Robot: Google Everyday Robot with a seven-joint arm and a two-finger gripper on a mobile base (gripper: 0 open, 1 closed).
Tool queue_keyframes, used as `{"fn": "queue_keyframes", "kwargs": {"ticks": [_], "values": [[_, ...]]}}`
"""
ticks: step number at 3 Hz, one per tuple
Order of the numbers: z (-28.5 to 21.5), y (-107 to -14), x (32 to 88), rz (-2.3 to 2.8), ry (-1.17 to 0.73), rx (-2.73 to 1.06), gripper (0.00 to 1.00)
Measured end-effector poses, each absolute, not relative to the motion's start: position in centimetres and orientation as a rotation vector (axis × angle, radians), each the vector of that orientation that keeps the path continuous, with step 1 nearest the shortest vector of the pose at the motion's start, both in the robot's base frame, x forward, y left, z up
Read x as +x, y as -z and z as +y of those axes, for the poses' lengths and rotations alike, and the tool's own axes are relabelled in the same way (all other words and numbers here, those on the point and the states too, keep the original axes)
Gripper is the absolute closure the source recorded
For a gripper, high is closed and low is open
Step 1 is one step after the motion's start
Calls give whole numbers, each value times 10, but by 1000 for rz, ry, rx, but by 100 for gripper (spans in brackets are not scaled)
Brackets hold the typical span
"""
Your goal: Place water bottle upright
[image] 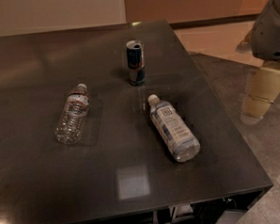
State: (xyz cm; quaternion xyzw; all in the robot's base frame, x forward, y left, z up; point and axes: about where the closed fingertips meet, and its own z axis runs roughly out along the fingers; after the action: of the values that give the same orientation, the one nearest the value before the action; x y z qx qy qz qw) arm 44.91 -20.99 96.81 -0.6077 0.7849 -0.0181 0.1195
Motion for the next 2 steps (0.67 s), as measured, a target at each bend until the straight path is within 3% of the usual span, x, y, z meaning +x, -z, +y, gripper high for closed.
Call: {"fn": "queue_keyframes", "kwargs": {"ticks": [2], "values": [[-153,-924,528,2442,-19,-1813,0]]}}
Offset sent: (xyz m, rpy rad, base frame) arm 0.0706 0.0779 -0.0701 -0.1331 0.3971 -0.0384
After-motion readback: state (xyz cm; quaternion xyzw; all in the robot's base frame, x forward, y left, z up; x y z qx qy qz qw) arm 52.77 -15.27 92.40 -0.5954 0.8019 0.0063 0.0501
